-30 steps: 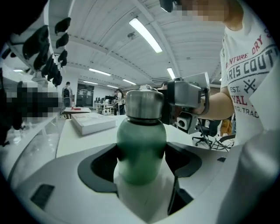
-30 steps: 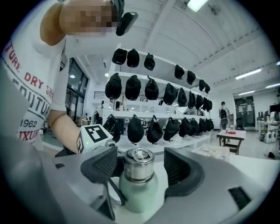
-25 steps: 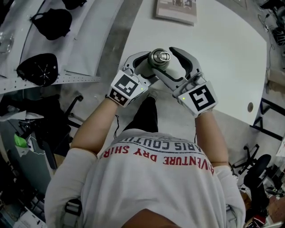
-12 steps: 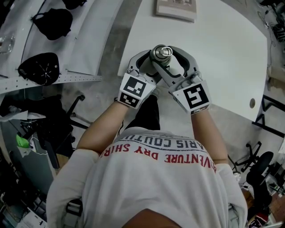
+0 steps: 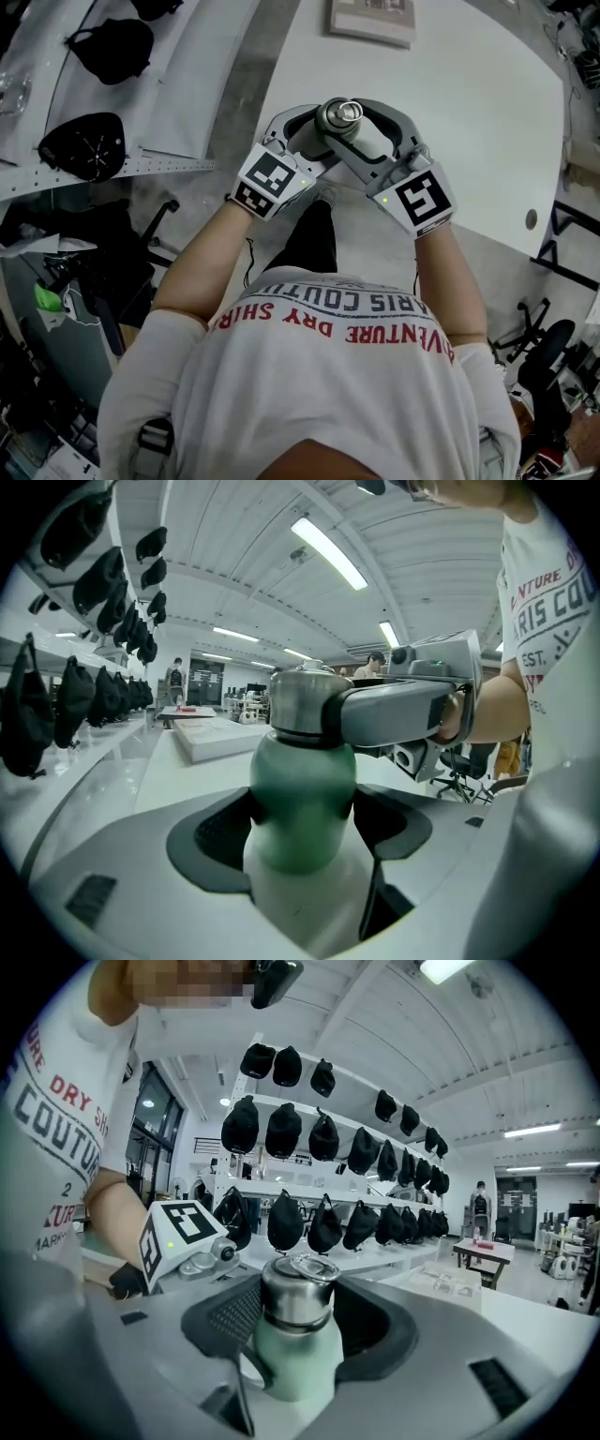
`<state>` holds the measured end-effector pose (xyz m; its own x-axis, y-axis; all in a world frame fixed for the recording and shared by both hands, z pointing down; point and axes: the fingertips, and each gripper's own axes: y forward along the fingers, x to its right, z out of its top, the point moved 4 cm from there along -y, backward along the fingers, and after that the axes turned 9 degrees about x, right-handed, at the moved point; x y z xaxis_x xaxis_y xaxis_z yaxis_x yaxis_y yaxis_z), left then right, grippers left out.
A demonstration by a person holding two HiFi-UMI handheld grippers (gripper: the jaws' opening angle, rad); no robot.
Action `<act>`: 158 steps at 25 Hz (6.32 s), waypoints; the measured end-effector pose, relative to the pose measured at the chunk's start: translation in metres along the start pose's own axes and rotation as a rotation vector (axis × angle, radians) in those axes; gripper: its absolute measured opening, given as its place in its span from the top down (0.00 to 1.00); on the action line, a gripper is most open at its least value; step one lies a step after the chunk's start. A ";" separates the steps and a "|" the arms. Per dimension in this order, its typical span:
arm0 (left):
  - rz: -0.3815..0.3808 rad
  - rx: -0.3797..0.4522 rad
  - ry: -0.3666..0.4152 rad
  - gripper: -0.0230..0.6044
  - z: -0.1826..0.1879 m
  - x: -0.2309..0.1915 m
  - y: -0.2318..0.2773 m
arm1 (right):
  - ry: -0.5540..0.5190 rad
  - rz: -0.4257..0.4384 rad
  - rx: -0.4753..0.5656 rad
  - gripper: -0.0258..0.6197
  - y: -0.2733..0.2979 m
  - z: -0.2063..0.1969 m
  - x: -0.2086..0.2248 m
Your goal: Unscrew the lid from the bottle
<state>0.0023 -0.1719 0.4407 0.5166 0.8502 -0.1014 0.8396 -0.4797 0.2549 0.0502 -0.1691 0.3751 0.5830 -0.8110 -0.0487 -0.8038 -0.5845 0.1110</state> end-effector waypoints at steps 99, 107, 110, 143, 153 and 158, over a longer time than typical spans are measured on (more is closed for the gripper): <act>-0.375 -0.097 0.104 0.40 -0.001 -0.012 -0.014 | -0.005 0.206 -0.064 0.50 0.012 0.008 -0.010; -0.097 -0.051 0.022 0.40 -0.003 -0.001 -0.015 | 0.046 0.025 -0.041 0.50 0.003 0.002 -0.007; -0.019 -0.036 -0.002 0.40 -0.004 0.003 -0.015 | 0.060 -0.006 -0.032 0.50 0.003 0.002 -0.010; -0.166 -0.061 0.046 0.40 -0.002 -0.007 -0.012 | 0.059 0.062 -0.025 0.56 0.012 0.003 -0.003; -0.421 -0.109 0.126 0.40 -0.001 -0.016 -0.011 | 0.021 0.229 -0.044 0.56 0.017 0.008 -0.005; -0.480 -0.122 0.141 0.40 -0.001 -0.019 -0.010 | 0.017 0.285 -0.059 0.56 0.018 0.007 -0.002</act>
<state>-0.0157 -0.1827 0.4409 0.0432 0.9934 -0.1062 0.9465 -0.0067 0.3225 0.0337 -0.1778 0.3705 0.3371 -0.9414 0.0096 -0.9275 -0.3303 0.1751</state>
